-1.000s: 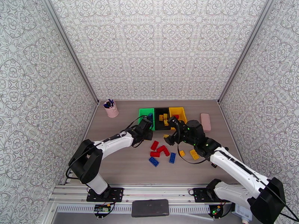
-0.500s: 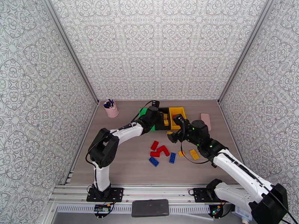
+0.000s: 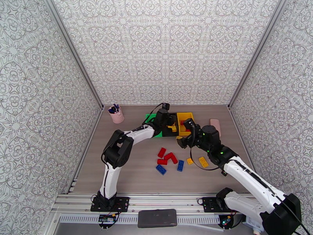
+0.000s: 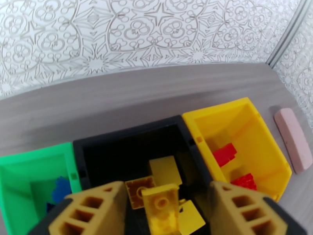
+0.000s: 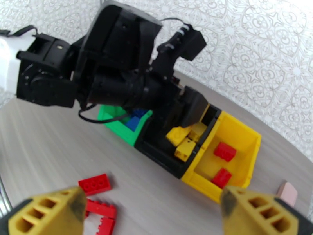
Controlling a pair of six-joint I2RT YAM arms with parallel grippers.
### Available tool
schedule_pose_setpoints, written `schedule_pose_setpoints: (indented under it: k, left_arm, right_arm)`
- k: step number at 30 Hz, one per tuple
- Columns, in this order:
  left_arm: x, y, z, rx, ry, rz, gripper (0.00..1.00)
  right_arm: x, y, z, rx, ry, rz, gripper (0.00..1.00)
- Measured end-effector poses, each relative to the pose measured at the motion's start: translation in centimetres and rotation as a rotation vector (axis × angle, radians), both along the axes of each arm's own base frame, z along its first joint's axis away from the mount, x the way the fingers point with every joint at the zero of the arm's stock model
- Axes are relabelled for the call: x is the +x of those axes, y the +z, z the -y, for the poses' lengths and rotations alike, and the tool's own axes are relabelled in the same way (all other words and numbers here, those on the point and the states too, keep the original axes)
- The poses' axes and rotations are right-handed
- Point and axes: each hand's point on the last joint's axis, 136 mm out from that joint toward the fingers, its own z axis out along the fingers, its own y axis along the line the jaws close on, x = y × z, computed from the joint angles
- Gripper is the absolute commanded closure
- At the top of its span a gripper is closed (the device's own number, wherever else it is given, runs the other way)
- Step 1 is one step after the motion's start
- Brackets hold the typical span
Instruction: Sort the legos into containers by color
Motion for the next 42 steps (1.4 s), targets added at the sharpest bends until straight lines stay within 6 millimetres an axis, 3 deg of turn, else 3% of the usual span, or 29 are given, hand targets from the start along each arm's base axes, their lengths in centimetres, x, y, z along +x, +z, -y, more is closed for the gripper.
schedule_pose_setpoints:
  k: [3,7,13,18,27,35,42]
  left_arm:
    - [-1.0,0.6,-0.7,0.005,-0.005,0.005,0.25]
    - [-3.5,2.9,-2.0,0.009,-0.023,0.034,0.15]
    - [-9.4,7.2,-2.6,-0.033,-0.156,0.117,0.04]
    - [-15.0,8.4,-2.9,-0.031,-0.311,0.17,0.01]
    - [-24.6,8.8,-2.4,0.032,-0.672,0.253,0.0]
    - [-29.6,7.0,-1.9,0.049,-0.91,0.232,0.0]
    - [-30.9,6.7,-1.7,0.048,-0.985,0.233,0.0]
  right_arm:
    - [0.2,0.5,0.7,0.013,-0.038,0.007,0.06]
    - [0.3,0.9,1.6,0.032,-0.092,0.006,0.06]
    - [0.5,-0.6,3.3,0.072,-0.23,-0.096,0.0]
    - [-0.3,-3.5,5.3,0.086,-0.373,-0.251,0.01]
    - [-3.0,-9.8,6.6,0.019,-0.458,-0.497,0.06]
    - [-5.7,-15.2,6.7,-0.119,-0.473,-0.688,0.12]
    - [-7.5,-20.1,6.7,-0.303,-0.471,-0.858,0.15]
